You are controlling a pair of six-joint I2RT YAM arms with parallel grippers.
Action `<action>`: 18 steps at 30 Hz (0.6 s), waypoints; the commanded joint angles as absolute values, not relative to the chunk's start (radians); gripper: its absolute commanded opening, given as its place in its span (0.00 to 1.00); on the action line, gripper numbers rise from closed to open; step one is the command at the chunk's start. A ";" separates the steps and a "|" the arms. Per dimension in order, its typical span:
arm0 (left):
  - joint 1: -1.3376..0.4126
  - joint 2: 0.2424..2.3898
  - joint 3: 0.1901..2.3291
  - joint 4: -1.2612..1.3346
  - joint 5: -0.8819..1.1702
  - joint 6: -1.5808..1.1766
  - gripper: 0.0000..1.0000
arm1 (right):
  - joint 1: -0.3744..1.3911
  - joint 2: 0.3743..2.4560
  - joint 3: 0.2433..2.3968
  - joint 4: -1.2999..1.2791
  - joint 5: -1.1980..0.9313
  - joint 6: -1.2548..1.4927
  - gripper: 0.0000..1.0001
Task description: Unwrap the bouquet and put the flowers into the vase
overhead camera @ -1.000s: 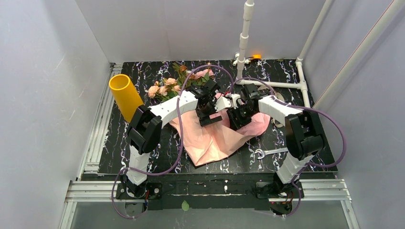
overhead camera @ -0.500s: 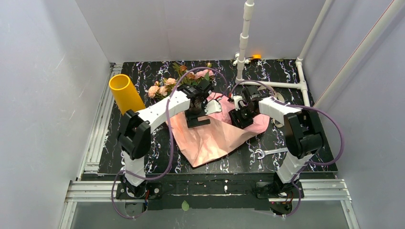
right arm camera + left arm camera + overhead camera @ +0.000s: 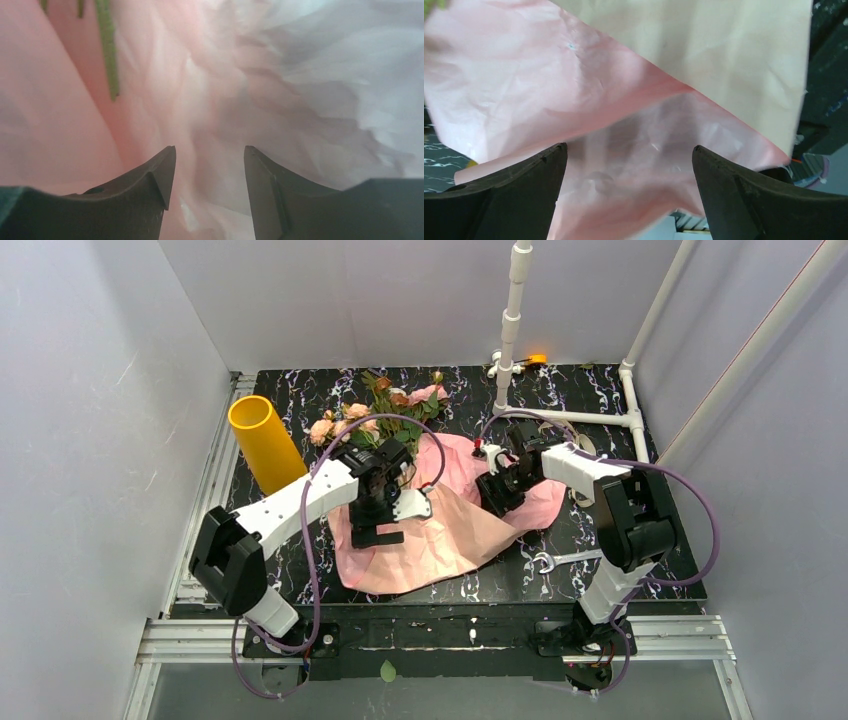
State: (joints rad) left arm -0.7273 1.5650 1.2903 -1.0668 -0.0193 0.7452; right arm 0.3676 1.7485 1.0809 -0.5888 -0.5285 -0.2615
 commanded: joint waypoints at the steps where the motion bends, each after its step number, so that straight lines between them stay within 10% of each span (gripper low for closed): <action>1: -0.701 1.436 1.233 -1.103 0.041 0.768 0.96 | 0.366 1.687 1.123 -0.695 -0.721 -0.377 0.62; 18: -0.510 1.275 1.010 -0.846 0.163 0.692 0.97 | 0.481 1.516 1.078 -1.100 -0.790 -0.831 0.66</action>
